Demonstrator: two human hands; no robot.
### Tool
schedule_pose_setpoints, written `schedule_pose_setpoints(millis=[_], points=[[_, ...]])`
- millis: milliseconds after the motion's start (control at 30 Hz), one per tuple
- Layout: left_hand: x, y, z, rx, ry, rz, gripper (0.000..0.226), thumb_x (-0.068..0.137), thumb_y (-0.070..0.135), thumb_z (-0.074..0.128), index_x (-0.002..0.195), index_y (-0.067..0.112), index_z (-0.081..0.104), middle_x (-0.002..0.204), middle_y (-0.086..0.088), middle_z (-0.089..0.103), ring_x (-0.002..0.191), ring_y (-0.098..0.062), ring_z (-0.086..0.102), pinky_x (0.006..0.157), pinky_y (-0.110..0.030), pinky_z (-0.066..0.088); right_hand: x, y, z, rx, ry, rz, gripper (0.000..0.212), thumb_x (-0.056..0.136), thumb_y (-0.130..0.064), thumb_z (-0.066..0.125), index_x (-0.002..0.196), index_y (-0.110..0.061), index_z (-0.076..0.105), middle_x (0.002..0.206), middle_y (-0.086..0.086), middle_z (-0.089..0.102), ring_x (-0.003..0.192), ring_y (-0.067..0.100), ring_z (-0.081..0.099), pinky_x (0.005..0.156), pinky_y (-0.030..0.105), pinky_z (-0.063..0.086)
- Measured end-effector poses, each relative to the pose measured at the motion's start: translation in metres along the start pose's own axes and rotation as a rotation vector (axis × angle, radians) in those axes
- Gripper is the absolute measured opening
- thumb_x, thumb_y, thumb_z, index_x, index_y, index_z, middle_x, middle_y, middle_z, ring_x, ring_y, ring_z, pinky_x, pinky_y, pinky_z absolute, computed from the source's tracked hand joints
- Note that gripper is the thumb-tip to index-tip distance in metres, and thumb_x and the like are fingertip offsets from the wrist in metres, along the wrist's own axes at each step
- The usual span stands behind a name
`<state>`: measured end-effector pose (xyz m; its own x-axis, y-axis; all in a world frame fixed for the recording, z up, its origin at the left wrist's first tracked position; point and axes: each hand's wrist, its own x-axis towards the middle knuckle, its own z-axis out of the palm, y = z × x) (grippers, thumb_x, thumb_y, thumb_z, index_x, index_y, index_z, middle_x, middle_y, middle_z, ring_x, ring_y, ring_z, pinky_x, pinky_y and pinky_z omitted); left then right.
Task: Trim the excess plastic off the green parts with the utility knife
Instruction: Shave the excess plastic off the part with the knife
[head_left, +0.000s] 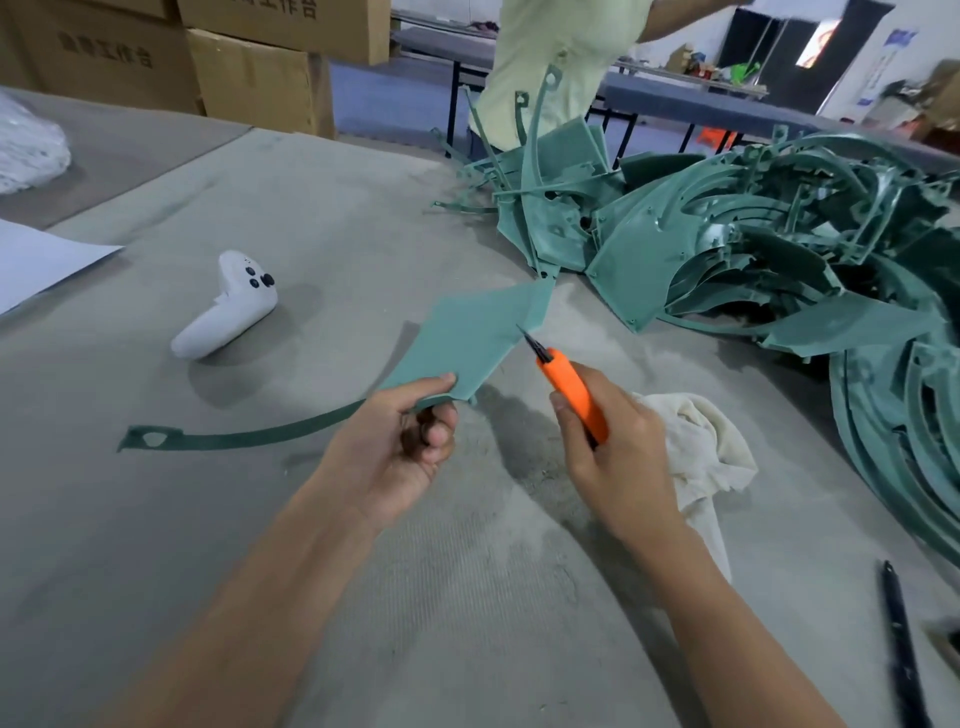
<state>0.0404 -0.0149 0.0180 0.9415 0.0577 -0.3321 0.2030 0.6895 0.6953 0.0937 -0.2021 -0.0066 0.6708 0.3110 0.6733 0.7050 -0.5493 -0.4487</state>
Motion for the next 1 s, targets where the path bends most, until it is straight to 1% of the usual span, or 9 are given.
schedule_pose_setpoints(millis=[100, 233, 367, 500, 567, 667, 800, 900, 1000], points=[[0.0008, -0.0007, -0.0001, -0.003, -0.002, 0.004, 0.017, 0.068, 0.010, 0.064, 0.082, 0.010, 0.055, 0.048, -0.001, 0.048, 0.031, -0.006, 0.039, 0.030, -0.014, 0.026, -0.0003, -0.0031, -0.0005, -0.010, 0.036, 0.019, 0.022, 0.095, -0.014, 0.059, 0.114, -0.006, 0.064, 0.073, -0.005, 0.058, 0.058, 0.011, 0.050, 0.057, 0.018, 0.039], [0.0003, 0.0006, -0.0019, 0.005, -0.016, 0.006, 0.014, 0.070, 0.011, 0.064, 0.082, 0.010, 0.056, 0.048, -0.001, 0.048, 0.030, -0.006, 0.039, 0.029, -0.015, 0.027, 0.0016, 0.0012, -0.0029, 0.013, 0.094, 0.086, 0.016, 0.098, -0.017, 0.057, 0.108, -0.008, 0.065, 0.061, -0.001, 0.051, 0.050, 0.012, 0.046, 0.048, 0.022, 0.036], [-0.0006, 0.0006, -0.0016, -0.001, -0.012, -0.003, 0.009, 0.075, 0.010, 0.063, 0.081, 0.011, 0.055, 0.047, -0.001, 0.049, 0.030, -0.006, 0.040, 0.030, -0.014, 0.026, -0.0006, -0.0017, -0.0017, -0.007, 0.059, 0.041, 0.021, 0.095, -0.016, 0.057, 0.110, -0.004, 0.066, 0.061, -0.006, 0.047, 0.050, 0.006, 0.041, 0.052, 0.013, 0.029], [-0.0005, 0.0010, -0.0010, -0.018, -0.009, 0.001, 0.010, 0.075, 0.010, 0.063, 0.082, 0.011, 0.056, 0.047, -0.001, 0.049, 0.030, -0.005, 0.040, 0.030, -0.014, 0.026, -0.0041, -0.0058, 0.0049, -0.025, -0.016, -0.003, 0.026, 0.093, -0.015, 0.058, 0.116, -0.004, 0.065, 0.079, -0.018, 0.047, 0.060, -0.007, 0.039, 0.061, 0.008, 0.029], [0.0000, 0.0014, -0.0014, -0.020, -0.007, 0.004, 0.007, 0.079, 0.009, 0.062, 0.082, 0.011, 0.056, 0.047, -0.002, 0.049, 0.030, -0.006, 0.040, 0.030, -0.014, 0.026, -0.0031, -0.0046, 0.0043, -0.008, 0.004, 0.004, 0.023, 0.094, -0.015, 0.057, 0.112, -0.004, 0.065, 0.072, -0.019, 0.045, 0.056, -0.005, 0.040, 0.058, 0.009, 0.028], [0.0002, 0.0008, -0.0017, -0.014, -0.015, 0.005, 0.008, 0.078, 0.009, 0.062, 0.082, 0.011, 0.056, 0.048, -0.001, 0.049, 0.030, -0.006, 0.040, 0.030, -0.014, 0.027, 0.0009, -0.0015, -0.0004, -0.002, 0.076, 0.024, 0.020, 0.095, -0.016, 0.056, 0.108, -0.005, 0.065, 0.060, -0.009, 0.043, 0.050, 0.006, 0.041, 0.051, 0.014, 0.029], [0.0006, 0.0004, -0.0028, -0.012, -0.010, 0.007, 0.012, 0.072, 0.011, 0.064, 0.081, 0.011, 0.056, 0.048, -0.002, 0.049, 0.030, -0.006, 0.040, 0.030, -0.014, 0.027, -0.0039, -0.0043, 0.0017, -0.028, -0.001, -0.004, 0.021, 0.093, -0.013, 0.058, 0.111, -0.005, 0.065, 0.069, -0.022, 0.039, 0.055, -0.001, 0.038, 0.057, 0.011, 0.028], [0.0008, 0.0007, -0.0034, -0.012, -0.006, 0.012, 0.010, 0.072, 0.010, 0.064, 0.079, 0.011, 0.056, 0.048, -0.002, 0.049, 0.030, -0.006, 0.040, 0.030, -0.014, 0.027, -0.0047, -0.0053, 0.0047, -0.045, -0.031, -0.009, 0.024, 0.092, -0.011, 0.059, 0.114, -0.006, 0.065, 0.075, -0.017, 0.044, 0.059, 0.004, 0.041, 0.058, 0.018, 0.031], [0.0007, 0.0006, -0.0039, -0.009, -0.014, 0.015, 0.008, 0.076, 0.009, 0.063, 0.080, 0.011, 0.056, 0.049, -0.002, 0.049, 0.031, -0.006, 0.040, 0.030, -0.014, 0.028, -0.0017, -0.0026, 0.0022, -0.026, 0.039, 0.012, 0.022, 0.094, -0.012, 0.058, 0.113, -0.005, 0.065, 0.068, -0.017, 0.042, 0.056, -0.002, 0.039, 0.056, 0.013, 0.029]])
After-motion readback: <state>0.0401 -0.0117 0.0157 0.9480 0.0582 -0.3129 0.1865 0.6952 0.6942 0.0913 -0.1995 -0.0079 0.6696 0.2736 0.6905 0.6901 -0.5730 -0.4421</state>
